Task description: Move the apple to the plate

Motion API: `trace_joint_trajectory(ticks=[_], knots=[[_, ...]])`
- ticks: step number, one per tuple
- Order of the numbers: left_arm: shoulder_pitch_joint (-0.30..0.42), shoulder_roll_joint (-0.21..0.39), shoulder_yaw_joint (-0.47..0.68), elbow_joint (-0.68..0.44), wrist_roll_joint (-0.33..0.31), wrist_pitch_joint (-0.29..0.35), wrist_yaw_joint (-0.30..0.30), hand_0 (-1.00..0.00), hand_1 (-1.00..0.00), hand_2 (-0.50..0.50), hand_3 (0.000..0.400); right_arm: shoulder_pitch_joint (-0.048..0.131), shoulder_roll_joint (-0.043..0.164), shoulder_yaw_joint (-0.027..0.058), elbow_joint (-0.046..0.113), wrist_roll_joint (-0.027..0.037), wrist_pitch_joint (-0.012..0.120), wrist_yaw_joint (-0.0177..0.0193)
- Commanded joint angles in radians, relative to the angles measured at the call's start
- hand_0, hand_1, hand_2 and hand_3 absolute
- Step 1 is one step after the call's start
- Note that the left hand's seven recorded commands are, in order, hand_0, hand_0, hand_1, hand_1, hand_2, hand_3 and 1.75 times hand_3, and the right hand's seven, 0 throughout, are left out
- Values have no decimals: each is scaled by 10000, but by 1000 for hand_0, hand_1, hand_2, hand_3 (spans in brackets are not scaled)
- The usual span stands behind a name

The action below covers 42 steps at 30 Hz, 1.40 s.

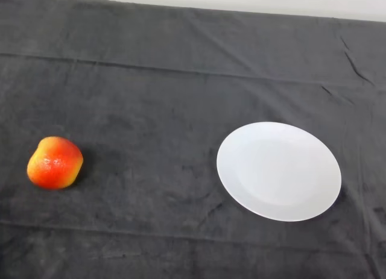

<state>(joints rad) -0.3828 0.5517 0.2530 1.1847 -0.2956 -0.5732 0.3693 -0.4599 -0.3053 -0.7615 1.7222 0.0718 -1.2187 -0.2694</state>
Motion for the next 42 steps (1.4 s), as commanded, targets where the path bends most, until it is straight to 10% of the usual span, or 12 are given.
trace_joint_trajectory(ticks=[1,17,22,26,42], knots=[[-34,-250,207,158,188,63,-77,0,0,0,0,1380,665,-256,812,-20,229,-54],[136,170,566,108,265,-197,-442,0,0,0,0,1379,650,-322,856,-77,182,-55],[-679,-210,27,-22,1040,-302,473,0,0,0,0,1393,651,-343,872,-94,152,-47],[-22,-517,-160,-351,1452,-1405,769,0,0,0,0,1400,653,-357,878,-111,140,-49],[-59,-844,-1683,-2823,3722,-1034,2073,0,0,0,0,1399,670,-395,876,-183,146,-87]])
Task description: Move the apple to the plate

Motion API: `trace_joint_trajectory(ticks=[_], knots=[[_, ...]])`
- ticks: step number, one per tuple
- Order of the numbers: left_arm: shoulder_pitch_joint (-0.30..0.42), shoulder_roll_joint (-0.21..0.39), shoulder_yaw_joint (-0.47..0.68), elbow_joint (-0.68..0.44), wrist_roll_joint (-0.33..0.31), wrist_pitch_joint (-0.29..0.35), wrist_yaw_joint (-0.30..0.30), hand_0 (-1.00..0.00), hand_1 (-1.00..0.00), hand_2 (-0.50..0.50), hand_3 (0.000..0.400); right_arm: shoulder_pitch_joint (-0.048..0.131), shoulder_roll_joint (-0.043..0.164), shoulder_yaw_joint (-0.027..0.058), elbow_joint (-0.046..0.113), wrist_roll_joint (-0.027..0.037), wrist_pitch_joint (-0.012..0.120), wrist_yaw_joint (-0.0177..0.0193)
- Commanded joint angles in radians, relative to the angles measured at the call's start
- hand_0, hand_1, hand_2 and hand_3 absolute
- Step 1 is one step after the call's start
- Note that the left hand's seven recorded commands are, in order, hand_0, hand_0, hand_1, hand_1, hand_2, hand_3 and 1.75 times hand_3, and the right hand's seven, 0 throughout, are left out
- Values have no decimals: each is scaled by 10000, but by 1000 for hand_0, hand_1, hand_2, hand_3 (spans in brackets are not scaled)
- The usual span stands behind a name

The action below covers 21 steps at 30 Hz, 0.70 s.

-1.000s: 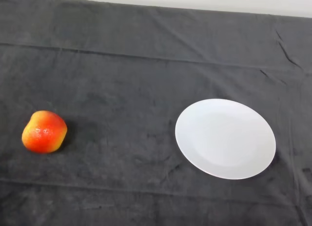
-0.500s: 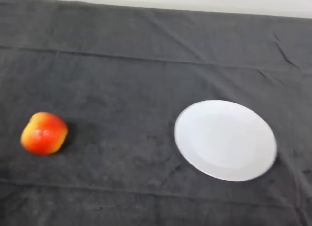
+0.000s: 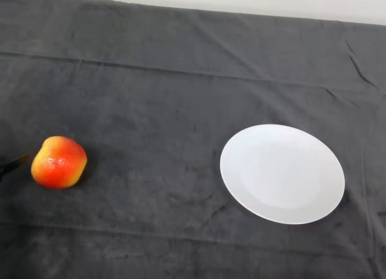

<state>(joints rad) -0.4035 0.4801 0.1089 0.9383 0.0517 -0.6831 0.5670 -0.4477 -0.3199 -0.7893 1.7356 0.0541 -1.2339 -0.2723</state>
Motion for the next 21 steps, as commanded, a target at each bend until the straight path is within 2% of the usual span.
trace_joint_trajectory(ticks=[1,11,21], knots=[[228,-157,-313,-581,345,133,116,0,0,0,0,1277,817,-119,743,-10,298,-59],[646,-591,-918,-1987,862,904,-34,0,0,0,0,1282,819,-141,731,-41,312,-68],[802,-1026,-1404,-2441,694,1579,-634,0,0,0,0,1288,821,-154,715,-64,323,-78]])
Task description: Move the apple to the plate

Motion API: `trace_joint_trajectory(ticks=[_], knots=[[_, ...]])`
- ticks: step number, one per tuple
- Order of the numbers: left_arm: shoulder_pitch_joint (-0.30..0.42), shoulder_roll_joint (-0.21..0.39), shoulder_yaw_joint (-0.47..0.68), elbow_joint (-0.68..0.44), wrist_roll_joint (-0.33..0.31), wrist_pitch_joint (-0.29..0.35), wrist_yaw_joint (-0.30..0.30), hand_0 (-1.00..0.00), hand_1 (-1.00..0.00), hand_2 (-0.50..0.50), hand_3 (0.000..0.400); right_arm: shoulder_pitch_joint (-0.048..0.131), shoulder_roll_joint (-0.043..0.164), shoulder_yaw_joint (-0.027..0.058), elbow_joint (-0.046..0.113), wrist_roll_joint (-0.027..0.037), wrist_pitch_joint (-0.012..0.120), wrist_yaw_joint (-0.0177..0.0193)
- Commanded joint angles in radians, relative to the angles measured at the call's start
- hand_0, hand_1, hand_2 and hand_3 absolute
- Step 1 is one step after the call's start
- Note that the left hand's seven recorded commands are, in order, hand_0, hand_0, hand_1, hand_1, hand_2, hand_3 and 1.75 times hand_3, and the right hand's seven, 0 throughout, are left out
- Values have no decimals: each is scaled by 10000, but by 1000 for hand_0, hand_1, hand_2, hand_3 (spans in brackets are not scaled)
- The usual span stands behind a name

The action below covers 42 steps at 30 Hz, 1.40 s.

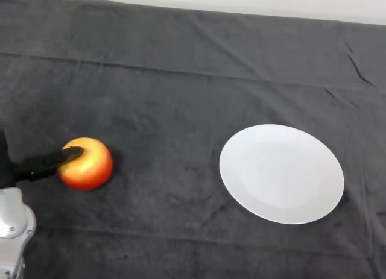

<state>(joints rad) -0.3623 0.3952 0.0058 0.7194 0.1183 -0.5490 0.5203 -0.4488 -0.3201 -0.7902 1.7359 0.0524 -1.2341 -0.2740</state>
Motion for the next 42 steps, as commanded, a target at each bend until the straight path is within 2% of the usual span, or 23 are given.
trace_joint_trajectory(ticks=[1,14,25,34,42], knots=[[405,-200,-409,-298,-8,308,-231,0,0,0,0,1299,823,-146,710,-49,326,-61],[701,-507,-1052,-1260,-385,1260,-741,0,0,0,0,1305,826,-155,691,-66,338,-69],[1335,-297,-1581,-2642,-659,1840,-1230,0,0,0,0,1310,830,-155,673,-72,350,-73],[1269,-182,-1921,-2503,-630,1866,-1538,0,0,0,0,1312,832,-154,666,-73,356,-75],[1024,-219,-2180,-1929,-537,1798,-1648,0,0,0,0,1313,832,-154,665,-75,356,-76]])
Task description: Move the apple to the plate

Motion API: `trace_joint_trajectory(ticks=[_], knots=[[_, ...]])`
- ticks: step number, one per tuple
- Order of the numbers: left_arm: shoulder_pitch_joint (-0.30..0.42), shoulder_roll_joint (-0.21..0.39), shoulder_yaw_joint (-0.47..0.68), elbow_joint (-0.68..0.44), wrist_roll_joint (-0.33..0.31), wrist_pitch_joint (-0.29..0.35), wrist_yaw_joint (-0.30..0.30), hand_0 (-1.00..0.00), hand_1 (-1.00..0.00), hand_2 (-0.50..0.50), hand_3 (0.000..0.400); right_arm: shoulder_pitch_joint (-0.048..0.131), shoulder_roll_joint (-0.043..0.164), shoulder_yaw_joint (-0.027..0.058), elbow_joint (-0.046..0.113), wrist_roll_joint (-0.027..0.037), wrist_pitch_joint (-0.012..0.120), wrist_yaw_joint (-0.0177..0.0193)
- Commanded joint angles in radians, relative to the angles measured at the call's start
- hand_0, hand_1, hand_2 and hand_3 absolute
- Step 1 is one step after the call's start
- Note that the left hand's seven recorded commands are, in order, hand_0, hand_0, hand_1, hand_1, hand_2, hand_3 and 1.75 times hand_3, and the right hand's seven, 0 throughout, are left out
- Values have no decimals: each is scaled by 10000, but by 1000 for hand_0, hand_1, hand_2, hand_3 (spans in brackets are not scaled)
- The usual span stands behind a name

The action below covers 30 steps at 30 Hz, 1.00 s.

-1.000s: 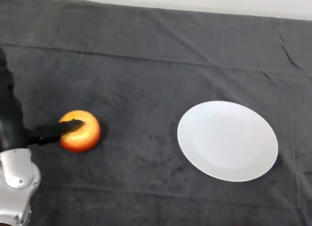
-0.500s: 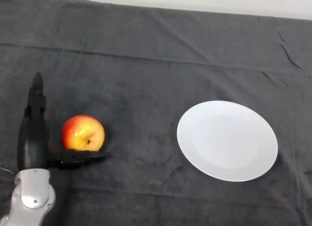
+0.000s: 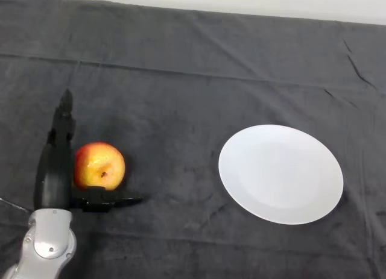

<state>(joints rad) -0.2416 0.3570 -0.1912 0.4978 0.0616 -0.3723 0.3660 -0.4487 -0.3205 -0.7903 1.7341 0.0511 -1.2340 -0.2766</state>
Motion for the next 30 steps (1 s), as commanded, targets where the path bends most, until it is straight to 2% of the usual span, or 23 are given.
trace_joint_trajectory(ticks=[1,4,5,6,7,8,9,10,11,12,23,30], knots=[[-211,162,-232,358,35,21,-120,0,0,0,0,1312,836,-154,683,-62,356,-50],[-274,165,-291,546,47,-6,-159,0,0,0,0,1312,836,-154,684,-63,355,-50],[-289,164,-307,597,53,-17,-166,-67,0,-33,27,1312,836,-154,684,-63,355,-50],[-310,164,-325,663,60,-32,-173,-180,0,-90,72,1312,836,-155,684,-64,355,-51],[-333,164,-342,731,68,-50,-178,-922,0,-461,369,1312,835,-155,685,-64,355,-51],[-355,164,-357,792,76,-64,-181,-1000,-43,-478,400,1312,835,-155,685,-64,354,-51],[-372,164,-369,841,85,-76,-180,-1000,-98,-451,400,1312,835,-155,685,-65,354,-51],[-387,162,-386,892,100,-93,-173,-1000,-584,-208,400,1312,835,-156,686,-65,354,-51],[-395,159,-402,930,117,-108,-162,-1000,-647,-176,400,1312,835,-156,686,-66,353,-51],[-404,156,-421,968,137,-123,-147,-1000,-1000,0,400,1312,835,-157,687,-66,353,-52],[-745,167,-540,1151,341,-106,-49,-1000,-1000,0,400,1311,833,-162,692,-72,350,-53],[-1298,-20,-755,596,575,522,82,-1000,-1000,0,400,1311,833,-164,692,-75,349,-54]])
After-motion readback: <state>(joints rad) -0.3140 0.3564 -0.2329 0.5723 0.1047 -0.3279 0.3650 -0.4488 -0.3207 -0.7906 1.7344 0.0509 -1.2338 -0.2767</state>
